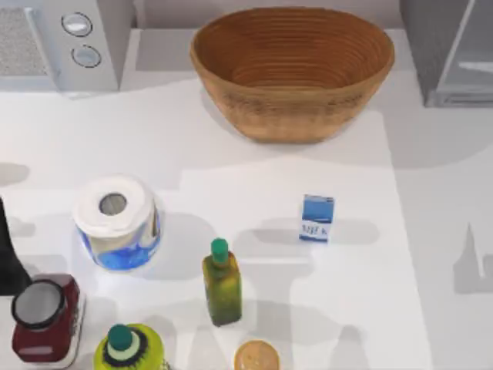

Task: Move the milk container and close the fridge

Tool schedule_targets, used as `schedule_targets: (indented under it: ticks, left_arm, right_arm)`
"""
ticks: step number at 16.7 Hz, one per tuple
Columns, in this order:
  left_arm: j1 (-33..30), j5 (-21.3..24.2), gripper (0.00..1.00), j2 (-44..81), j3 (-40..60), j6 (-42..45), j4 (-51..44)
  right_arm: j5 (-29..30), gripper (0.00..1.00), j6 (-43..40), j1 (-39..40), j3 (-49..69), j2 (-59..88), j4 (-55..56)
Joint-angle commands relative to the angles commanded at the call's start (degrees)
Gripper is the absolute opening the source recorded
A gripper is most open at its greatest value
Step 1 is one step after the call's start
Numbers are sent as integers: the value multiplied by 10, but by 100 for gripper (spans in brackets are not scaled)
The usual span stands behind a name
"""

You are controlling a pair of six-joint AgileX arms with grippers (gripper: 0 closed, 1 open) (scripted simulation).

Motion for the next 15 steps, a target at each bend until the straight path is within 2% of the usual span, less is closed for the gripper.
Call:
schedule_targets:
  ticks: [3,6,9,15]
  left_arm:
    - [0,0,100,0,0,0,0]
    - [0,0,100,0,0,0,0]
    - [0,0,100,0,0,0,0]
    - [0,0,100,0,0,0,0]
  right_arm:
    - [6,100,1,8,0,7,7]
    - [55,100,3,64,2,58,55]
    - [145,100,4,158,2,138,128]
    - [374,100,5,382,1,315,282]
